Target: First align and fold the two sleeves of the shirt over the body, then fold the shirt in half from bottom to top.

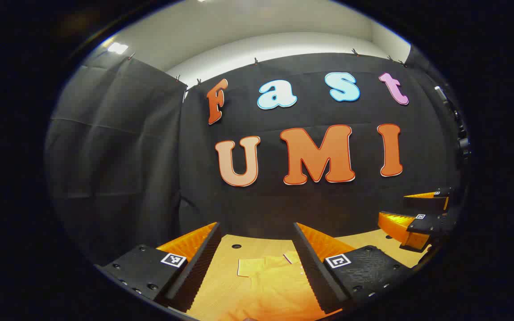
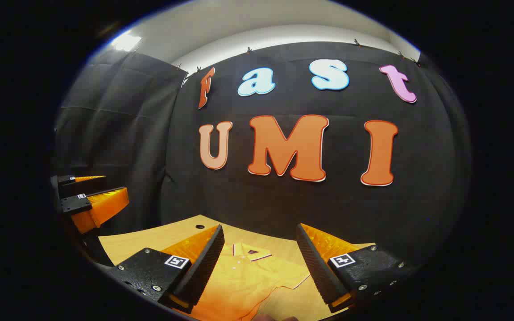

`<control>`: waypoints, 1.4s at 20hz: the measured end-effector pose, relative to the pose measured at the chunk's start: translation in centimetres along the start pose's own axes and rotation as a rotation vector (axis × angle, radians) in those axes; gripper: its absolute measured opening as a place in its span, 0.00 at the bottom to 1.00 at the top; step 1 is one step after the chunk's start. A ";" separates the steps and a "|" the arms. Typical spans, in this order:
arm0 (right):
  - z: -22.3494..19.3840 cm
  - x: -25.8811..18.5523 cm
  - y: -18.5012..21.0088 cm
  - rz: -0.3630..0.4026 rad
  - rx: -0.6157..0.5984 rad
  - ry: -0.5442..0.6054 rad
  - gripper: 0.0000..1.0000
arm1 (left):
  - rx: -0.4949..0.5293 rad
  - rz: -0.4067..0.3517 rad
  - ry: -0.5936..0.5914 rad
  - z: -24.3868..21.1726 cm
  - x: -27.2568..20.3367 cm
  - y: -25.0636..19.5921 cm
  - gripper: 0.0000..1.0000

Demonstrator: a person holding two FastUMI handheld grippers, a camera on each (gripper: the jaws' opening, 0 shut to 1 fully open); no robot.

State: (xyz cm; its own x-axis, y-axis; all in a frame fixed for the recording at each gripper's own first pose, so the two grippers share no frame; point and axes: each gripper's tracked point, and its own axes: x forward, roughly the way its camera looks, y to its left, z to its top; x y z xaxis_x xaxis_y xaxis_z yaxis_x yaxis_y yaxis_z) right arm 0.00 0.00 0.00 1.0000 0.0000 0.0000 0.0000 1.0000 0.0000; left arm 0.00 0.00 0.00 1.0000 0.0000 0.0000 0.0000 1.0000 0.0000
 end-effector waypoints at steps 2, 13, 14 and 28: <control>-0.6 0.0 0.6 0.027 0.011 0.017 0.98 | 0.001 0.005 0.006 -0.4 0.3 -0.1 0.97; -0.8 1.3 -0.2 -0.161 0.004 0.054 0.99 | -0.037 -0.098 -0.018 -0.5 6.0 2.8 0.97; -0.8 1.5 -0.2 -0.190 0.014 0.060 0.99 | -0.042 -0.110 -0.035 -0.2 6.6 3.4 0.98; -1.2 4.0 -0.5 -0.467 0.018 0.155 0.99 | -0.073 -0.240 -0.036 -2.7 11.7 11.3 0.97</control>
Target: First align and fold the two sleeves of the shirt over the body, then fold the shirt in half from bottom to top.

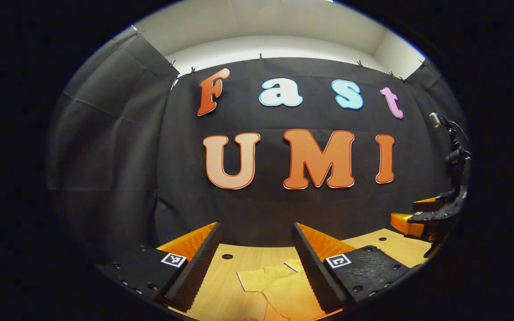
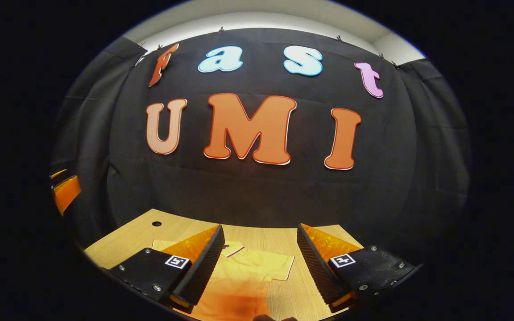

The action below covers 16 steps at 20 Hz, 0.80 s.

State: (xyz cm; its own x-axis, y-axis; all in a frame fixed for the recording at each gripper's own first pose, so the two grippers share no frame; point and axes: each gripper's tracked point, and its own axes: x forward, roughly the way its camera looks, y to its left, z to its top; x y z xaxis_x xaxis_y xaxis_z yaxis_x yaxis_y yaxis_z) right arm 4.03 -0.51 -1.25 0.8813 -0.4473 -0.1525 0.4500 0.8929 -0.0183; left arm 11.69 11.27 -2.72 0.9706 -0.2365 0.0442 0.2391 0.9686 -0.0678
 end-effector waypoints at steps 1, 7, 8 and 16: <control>-0.2 0.3 -0.4 -0.025 -0.002 0.020 0.99 | 0.000 -0.012 0.001 0.0 0.1 0.6 0.97; -2.8 1.4 -2.6 -0.116 -0.031 0.173 0.98 | -0.042 -0.050 0.001 1.5 0.2 3.1 0.97; -3.7 1.7 -3.0 -0.122 -0.021 0.210 0.99 | -0.035 -0.043 -0.012 2.0 0.3 3.6 0.97; -13.6 8.0 -3.6 -0.027 0.110 0.577 0.98 | -0.005 0.059 0.020 1.0 0.8 4.1 0.98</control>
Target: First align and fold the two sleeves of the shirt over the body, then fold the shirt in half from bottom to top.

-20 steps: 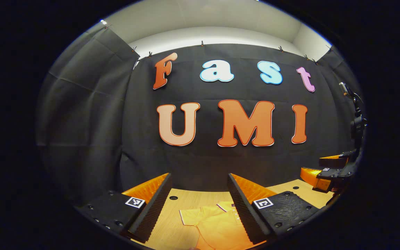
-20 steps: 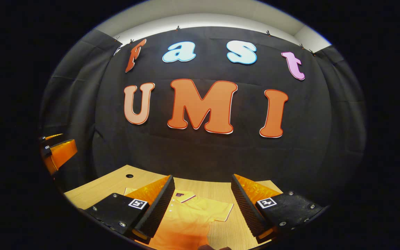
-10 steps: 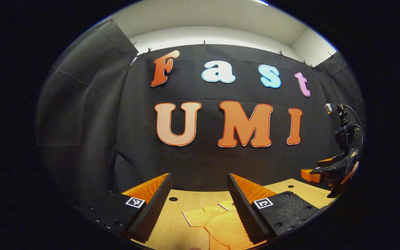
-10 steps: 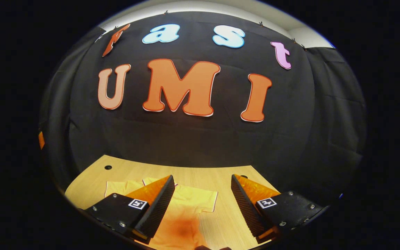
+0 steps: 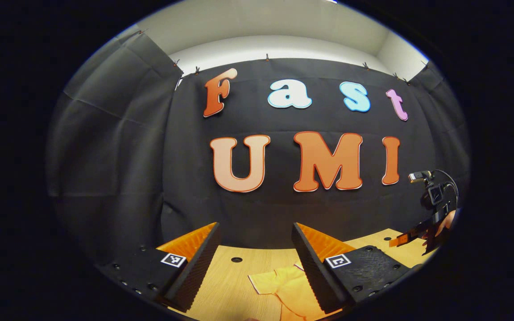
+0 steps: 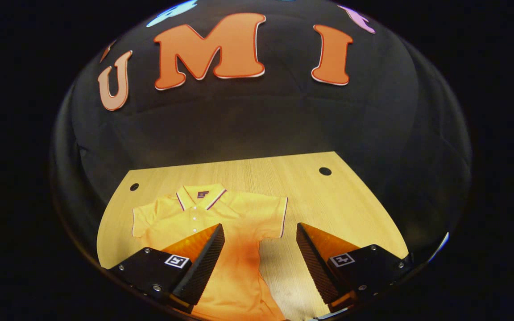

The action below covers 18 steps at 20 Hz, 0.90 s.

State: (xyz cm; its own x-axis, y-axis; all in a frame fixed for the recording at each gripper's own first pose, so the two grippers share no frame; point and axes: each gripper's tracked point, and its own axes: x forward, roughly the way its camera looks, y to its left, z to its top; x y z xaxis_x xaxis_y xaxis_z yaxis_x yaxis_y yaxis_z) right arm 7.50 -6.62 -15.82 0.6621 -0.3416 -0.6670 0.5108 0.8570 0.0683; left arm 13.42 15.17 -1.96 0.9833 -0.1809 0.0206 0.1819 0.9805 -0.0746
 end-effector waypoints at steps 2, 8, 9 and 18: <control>-0.2 3.0 -0.5 0.015 0.016 0.062 0.98 | 0.017 0.048 0.034 -0.7 0.1 0.2 0.97; -2.1 11.7 -3.2 0.013 0.081 0.257 0.95 | 0.056 0.156 0.157 -4.0 -0.7 -0.6 0.98; -2.5 13.1 -3.9 0.003 0.078 0.286 0.93 | 0.056 0.165 0.184 -4.8 -0.9 -0.8 0.97; -5.6 20.2 -5.2 -0.005 0.075 0.531 0.78 | 0.112 0.263 0.262 -6.1 -1.9 -1.5 0.98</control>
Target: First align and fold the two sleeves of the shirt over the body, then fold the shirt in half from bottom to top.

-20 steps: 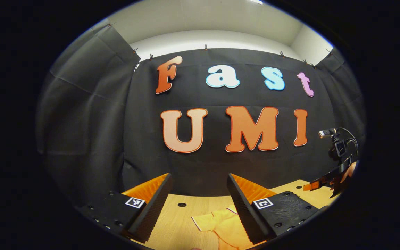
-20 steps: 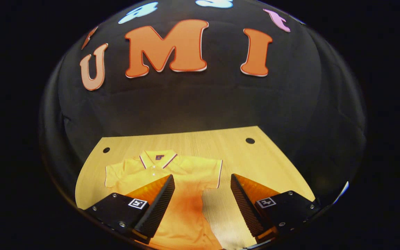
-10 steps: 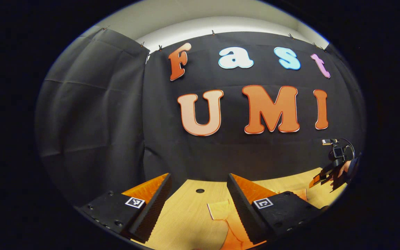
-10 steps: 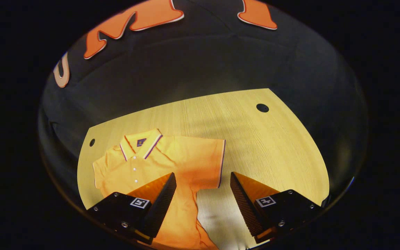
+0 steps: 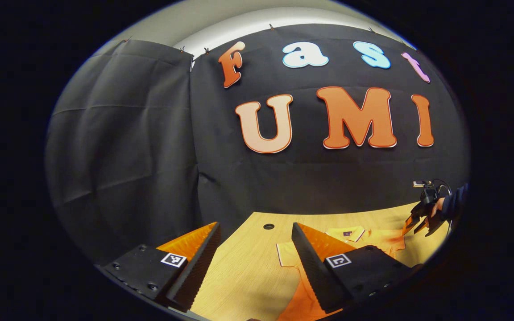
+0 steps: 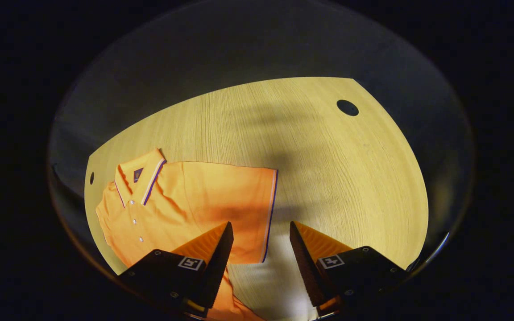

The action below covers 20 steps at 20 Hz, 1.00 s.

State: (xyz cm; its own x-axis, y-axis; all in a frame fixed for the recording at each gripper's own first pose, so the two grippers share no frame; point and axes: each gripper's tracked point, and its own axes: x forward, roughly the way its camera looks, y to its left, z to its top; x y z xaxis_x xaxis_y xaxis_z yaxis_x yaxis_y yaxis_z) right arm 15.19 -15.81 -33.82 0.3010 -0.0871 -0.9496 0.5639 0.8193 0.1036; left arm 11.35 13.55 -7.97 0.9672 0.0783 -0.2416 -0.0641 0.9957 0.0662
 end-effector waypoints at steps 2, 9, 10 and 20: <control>0.0 1.4 0.4 0.010 -0.022 0.031 0.78 | 0.006 0.015 0.017 -0.4 -0.6 0.1 0.98; -0.4 4.5 0.4 -0.031 -0.097 0.091 0.67 | 0.032 0.042 0.070 -1.4 -0.9 -0.9 0.98; 0.0 4.1 0.6 -0.029 -0.102 0.081 0.58 | 0.034 0.042 0.076 -1.6 -0.8 -1.1 0.98; 2.7 0.8 5.6 0.222 -0.065 -0.004 0.09 | 0.047 0.027 0.095 -1.3 -0.3 -3.1 0.99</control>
State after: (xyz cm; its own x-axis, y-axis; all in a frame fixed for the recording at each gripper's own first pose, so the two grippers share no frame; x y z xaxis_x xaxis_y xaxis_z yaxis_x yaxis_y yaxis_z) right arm 20.71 -12.81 -33.16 0.4155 0.0972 -0.9044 0.4329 0.8533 0.2907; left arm 10.91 10.52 -9.40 0.9375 0.1117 -0.3295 -0.0762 0.9900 0.1187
